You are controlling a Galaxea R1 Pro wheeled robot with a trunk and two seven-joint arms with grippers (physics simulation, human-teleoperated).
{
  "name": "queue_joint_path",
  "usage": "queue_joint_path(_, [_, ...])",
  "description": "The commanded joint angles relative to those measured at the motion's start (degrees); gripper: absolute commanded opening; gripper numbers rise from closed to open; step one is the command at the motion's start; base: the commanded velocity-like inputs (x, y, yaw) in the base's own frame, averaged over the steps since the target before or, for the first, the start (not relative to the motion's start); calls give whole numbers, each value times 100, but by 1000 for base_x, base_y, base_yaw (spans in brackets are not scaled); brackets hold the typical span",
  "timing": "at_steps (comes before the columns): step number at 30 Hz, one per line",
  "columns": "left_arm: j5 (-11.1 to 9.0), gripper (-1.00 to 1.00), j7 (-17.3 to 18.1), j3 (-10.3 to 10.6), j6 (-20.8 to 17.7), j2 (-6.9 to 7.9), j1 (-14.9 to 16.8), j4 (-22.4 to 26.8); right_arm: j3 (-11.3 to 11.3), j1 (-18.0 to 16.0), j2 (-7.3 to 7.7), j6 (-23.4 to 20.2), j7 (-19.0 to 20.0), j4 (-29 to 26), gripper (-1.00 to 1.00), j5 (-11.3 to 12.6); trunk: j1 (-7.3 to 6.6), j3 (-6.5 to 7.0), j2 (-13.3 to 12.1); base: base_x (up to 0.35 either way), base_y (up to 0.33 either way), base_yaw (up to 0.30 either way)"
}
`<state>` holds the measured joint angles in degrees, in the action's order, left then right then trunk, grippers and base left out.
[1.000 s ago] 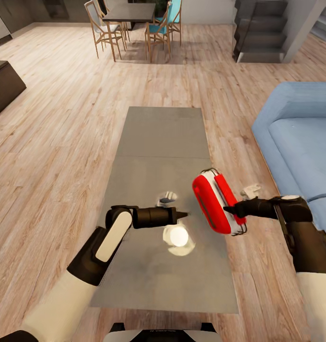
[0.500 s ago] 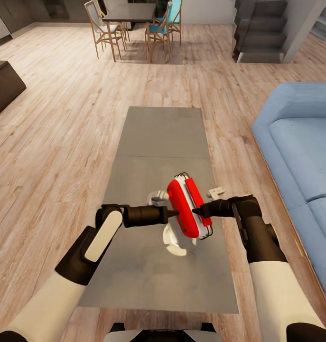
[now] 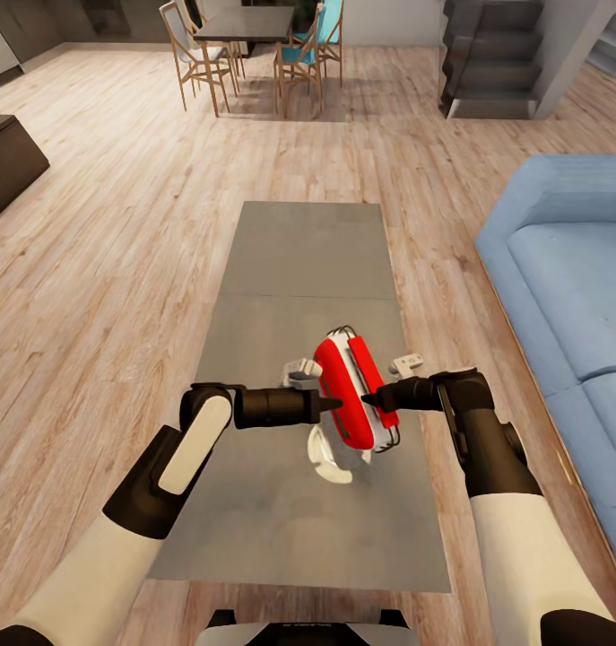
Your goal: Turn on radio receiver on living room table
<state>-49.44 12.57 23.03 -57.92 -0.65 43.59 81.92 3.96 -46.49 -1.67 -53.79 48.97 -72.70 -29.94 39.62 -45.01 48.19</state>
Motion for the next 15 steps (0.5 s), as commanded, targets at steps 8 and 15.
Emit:
queue_joint_path(8, [5,-100,0,15,7,28,0,-9,-17,-1,-17,23,-33,62,-100,36,0,0,0,0,0,0])
queue_joint_path(15, [5,-100,0,16,29,22,0,-9,-10,-1,-9,92,-47,70,-100,40,0,0,0,0,0,0])
